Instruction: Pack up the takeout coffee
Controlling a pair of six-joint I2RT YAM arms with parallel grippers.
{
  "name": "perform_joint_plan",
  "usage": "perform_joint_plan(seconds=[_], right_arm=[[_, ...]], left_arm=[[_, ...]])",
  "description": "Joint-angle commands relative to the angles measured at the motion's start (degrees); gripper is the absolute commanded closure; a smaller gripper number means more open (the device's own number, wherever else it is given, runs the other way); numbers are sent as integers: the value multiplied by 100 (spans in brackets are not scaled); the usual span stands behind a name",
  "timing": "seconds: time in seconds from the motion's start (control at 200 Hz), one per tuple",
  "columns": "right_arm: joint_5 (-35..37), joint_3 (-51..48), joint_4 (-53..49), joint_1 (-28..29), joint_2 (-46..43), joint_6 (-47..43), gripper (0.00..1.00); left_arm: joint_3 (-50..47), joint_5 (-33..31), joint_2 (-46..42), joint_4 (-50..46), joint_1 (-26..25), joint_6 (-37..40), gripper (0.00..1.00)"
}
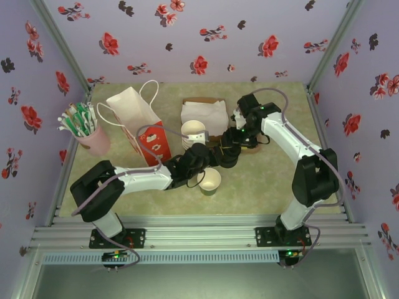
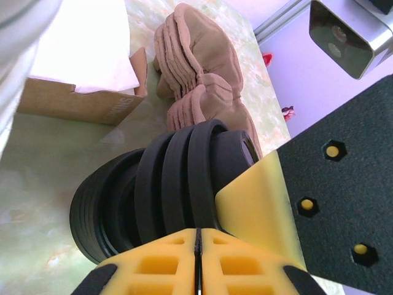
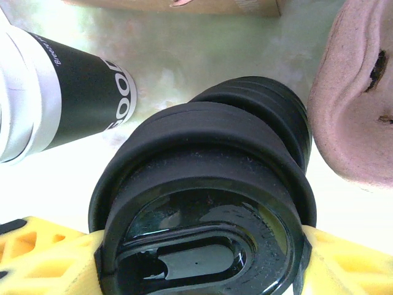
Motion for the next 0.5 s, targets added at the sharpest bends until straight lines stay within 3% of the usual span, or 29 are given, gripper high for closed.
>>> perform_joint_plan(seconds=[0.0, 0.495], right_arm=[[-145, 202, 6, -30, -5, 62, 37], [-344, 275, -11, -77, -64, 108, 38]], left_arm=[[-284, 78, 493, -1351, 158, -677, 90], [-348, 76, 545, -1324, 183, -750, 91]])
